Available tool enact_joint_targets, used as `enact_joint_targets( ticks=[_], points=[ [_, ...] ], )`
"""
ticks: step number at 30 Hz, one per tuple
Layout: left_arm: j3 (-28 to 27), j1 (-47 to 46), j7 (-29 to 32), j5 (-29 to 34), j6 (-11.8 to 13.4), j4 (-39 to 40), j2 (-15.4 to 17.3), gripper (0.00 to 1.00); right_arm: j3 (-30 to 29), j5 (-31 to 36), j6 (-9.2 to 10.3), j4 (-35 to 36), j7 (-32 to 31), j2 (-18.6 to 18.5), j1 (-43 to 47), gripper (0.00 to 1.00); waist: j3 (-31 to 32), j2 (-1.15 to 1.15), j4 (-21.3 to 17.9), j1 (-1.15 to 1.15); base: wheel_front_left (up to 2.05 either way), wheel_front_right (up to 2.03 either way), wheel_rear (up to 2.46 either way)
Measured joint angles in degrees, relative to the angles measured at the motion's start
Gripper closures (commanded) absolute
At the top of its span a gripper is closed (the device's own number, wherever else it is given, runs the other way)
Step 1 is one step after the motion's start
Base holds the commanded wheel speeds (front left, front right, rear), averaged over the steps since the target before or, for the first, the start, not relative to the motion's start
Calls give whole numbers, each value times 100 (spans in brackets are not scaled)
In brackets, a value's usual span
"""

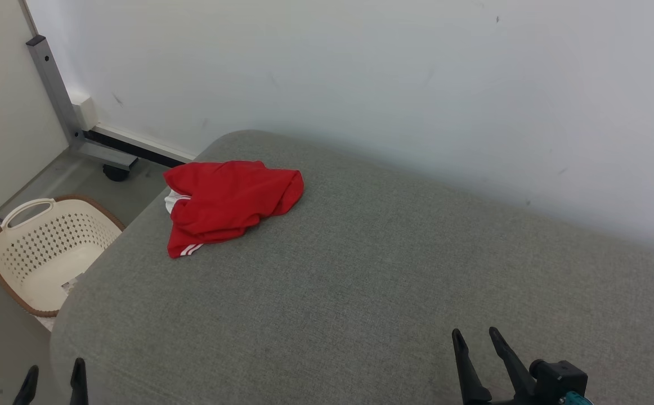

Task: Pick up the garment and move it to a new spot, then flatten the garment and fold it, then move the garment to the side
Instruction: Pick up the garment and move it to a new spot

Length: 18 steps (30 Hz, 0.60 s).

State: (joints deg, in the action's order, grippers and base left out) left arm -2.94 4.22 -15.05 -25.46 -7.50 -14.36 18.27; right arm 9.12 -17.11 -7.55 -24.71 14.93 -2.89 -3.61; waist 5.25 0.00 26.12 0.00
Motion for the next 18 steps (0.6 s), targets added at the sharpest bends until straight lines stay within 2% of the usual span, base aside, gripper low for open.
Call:
enact_joint_targets(
  ticks=[9, 12, 14, 18],
  points=[
    [308, 162, 0, -260, 0, 73, 132, 0, -97, 0, 0, 63, 5, -1, 138, 0, 45, 0, -33, 0, 0, 0, 0],
    [927, 60, 0, -520, 0, -15, 413, 0, -107, 16, 0, 79, 7, -2, 194, 0, 18, 0, -21, 0, 0, 0, 0],
    [1358, -380, -1, -723, 1, -298, 603, 0, -70, 74, 0, 123, 7, -1, 246, 0, -24, 0, 4, 0, 0, 0, 0],
    [2223, -1342, 157, -291, -3, -1212, 19, 0, -91, 108, 0, 247, -41, 2, 420, 0, -58, 0, 11, 1, 0, 0, 0]
  ],
)
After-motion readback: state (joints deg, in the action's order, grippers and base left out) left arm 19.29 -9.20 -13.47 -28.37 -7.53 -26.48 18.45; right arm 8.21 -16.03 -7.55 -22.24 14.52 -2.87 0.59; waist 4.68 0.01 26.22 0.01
